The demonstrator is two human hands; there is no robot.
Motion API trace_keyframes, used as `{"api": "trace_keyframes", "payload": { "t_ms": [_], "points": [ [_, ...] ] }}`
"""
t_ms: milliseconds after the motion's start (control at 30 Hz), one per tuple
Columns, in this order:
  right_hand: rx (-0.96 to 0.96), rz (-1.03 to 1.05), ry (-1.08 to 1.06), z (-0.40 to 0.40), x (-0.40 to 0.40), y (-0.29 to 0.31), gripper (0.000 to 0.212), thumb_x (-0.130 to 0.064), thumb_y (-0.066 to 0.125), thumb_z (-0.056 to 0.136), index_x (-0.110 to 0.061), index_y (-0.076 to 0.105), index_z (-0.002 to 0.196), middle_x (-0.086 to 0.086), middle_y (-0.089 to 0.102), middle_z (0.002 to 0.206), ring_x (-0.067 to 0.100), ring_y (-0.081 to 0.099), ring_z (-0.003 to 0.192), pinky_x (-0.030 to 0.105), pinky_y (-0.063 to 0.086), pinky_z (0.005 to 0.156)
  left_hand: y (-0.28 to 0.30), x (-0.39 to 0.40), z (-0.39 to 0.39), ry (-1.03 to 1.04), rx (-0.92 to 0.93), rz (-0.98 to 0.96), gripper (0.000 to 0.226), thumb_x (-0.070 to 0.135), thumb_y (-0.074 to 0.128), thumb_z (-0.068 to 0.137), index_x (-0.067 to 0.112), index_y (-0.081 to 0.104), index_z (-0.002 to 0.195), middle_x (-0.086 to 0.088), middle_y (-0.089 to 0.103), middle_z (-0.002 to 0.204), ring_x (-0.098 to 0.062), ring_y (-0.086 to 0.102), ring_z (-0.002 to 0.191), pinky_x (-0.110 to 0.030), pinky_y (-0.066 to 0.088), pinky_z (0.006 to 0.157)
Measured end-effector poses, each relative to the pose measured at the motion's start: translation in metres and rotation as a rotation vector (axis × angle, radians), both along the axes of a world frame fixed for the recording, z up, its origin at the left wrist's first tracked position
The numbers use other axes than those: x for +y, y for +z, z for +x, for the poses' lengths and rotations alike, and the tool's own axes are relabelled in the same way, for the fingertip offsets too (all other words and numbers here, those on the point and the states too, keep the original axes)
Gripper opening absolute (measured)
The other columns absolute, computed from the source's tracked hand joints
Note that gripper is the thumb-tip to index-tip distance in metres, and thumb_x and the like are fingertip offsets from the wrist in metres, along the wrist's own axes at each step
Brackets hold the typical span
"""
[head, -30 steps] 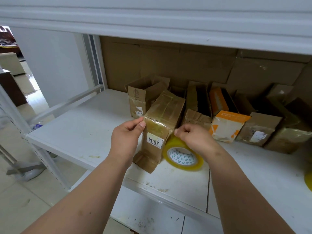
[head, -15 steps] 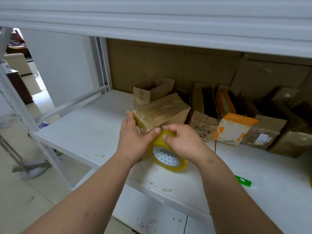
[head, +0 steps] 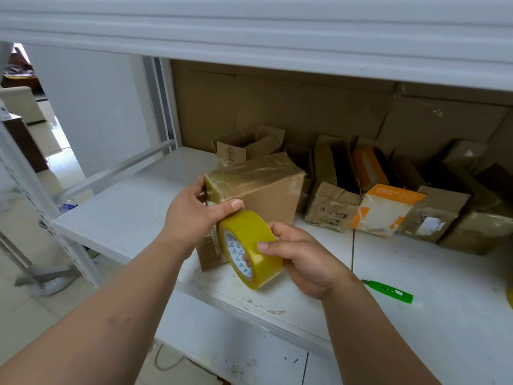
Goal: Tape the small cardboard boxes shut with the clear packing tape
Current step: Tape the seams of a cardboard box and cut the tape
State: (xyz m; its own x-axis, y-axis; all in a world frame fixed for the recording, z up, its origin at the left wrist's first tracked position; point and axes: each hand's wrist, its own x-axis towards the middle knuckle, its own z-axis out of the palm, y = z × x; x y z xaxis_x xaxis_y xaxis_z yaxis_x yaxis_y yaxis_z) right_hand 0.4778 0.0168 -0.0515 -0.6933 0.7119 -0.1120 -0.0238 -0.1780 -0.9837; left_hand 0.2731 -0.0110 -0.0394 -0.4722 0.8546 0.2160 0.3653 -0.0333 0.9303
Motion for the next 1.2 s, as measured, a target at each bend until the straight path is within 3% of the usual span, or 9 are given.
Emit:
{"api": "trace_keyframes", "payload": {
  "t_ms": [200, 333, 367, 467, 633, 733, 867, 967, 1200],
  "points": [
    [0.046, 0.038, 0.078, -0.011, -0.005, -0.004, 0.033, -0.016, 0.067, 0.077, -0.013, 0.064, 0.111, 0.002, 0.072, 0.098, 0.014, 0.067, 0.089, 0.024, 0.051, 0.079, -0.003, 0.003, -0.023, -0.087, -0.103, 0.023, 0.082, 0.060, 0.085, 0.048, 0.038, 0.063, 0.123, 0.011, 0.073, 0.107, -0.011, 0.068, 0.104, -0.039, 0.054, 0.095],
    [0.046, 0.034, 0.042, -0.016, -0.006, -0.007, 0.028, -0.016, 0.067, 0.083, -0.013, 0.065, 0.111, 0.002, 0.073, 0.097, 0.012, 0.067, 0.087, 0.022, 0.051, 0.075, -0.009, 0.010, -0.024, -0.163, -0.116, 0.007, 0.051, 0.043, 0.088, 0.066, 0.051, 0.059, 0.108, 0.019, 0.069, 0.107, -0.003, 0.064, 0.106, -0.032, 0.049, 0.097],
    [0.031, 0.038, 0.036, -0.018, -0.007, -0.009, 0.026, -0.016, 0.067, 0.084, -0.013, 0.066, 0.109, 0.002, 0.073, 0.097, 0.011, 0.068, 0.087, 0.022, 0.051, 0.075, -0.012, 0.011, -0.025, -0.214, -0.119, -0.026, 0.055, 0.046, 0.085, 0.070, 0.051, 0.056, 0.117, 0.018, 0.067, 0.115, -0.002, 0.060, 0.112, -0.032, 0.046, 0.101],
    [0.001, 0.031, 0.034, -0.025, -0.010, -0.018, 0.029, -0.019, 0.069, 0.079, -0.013, 0.066, 0.108, 0.002, 0.073, 0.098, 0.013, 0.068, 0.089, 0.024, 0.052, 0.079, -0.017, 0.015, -0.034, -0.393, -0.149, -0.135, 0.110, 0.073, 0.073, 0.064, 0.035, 0.024, 0.155, 0.012, 0.041, 0.153, -0.009, 0.040, 0.139, -0.040, 0.030, 0.118],
    [0.037, 0.011, -0.002, -0.033, -0.013, -0.026, 0.039, -0.022, 0.067, 0.082, -0.006, 0.065, 0.117, 0.009, 0.071, 0.105, 0.019, 0.066, 0.095, 0.030, 0.051, 0.085, -0.016, 0.017, -0.046, -0.529, -0.088, -0.169, 0.123, 0.072, 0.071, 0.061, 0.038, 0.001, 0.157, 0.027, 0.016, 0.154, 0.002, 0.020, 0.143, -0.027, 0.022, 0.117],
    [0.091, -0.004, -0.044, -0.035, -0.012, -0.025, 0.035, -0.025, 0.065, 0.084, -0.007, 0.067, 0.114, 0.011, 0.070, 0.102, 0.021, 0.064, 0.094, 0.032, 0.049, 0.085, -0.017, 0.020, -0.055, -0.561, -0.135, -0.181, 0.125, 0.073, 0.078, 0.059, 0.040, 0.008, 0.157, 0.025, 0.020, 0.158, -0.001, 0.025, 0.144, -0.035, 0.027, 0.119],
    [0.093, 0.000, -0.084, -0.042, -0.013, -0.028, 0.040, -0.025, 0.065, 0.085, -0.004, 0.065, 0.118, 0.014, 0.070, 0.108, 0.025, 0.063, 0.099, 0.038, 0.048, 0.093, -0.022, 0.025, -0.057, -0.461, -0.154, -0.112, 0.106, 0.071, 0.079, 0.060, 0.044, 0.030, 0.150, 0.017, 0.052, 0.144, -0.013, 0.049, 0.133, -0.048, 0.042, 0.110],
    [0.072, 0.003, -0.098, -0.046, -0.014, -0.032, 0.037, -0.027, 0.065, 0.085, -0.007, 0.067, 0.116, 0.012, 0.070, 0.107, 0.023, 0.064, 0.098, 0.038, 0.048, 0.094, -0.024, 0.029, -0.053, -0.396, -0.111, -0.070, 0.100, 0.076, 0.075, 0.059, 0.044, 0.037, 0.146, 0.014, 0.060, 0.135, -0.017, 0.057, 0.125, -0.049, 0.048, 0.104],
    [-0.021, -0.006, -0.163, -0.047, -0.019, -0.043, 0.035, -0.037, 0.066, 0.082, -0.013, 0.070, 0.106, 0.011, 0.074, 0.101, 0.025, 0.068, 0.093, 0.038, 0.052, 0.091, -0.019, 0.031, -0.046, -0.350, -0.092, -0.054, 0.082, 0.060, 0.068, 0.071, 0.035, 0.044, 0.145, 0.011, 0.064, 0.127, -0.013, 0.059, 0.121, -0.040, 0.052, 0.100]
  ]
}}
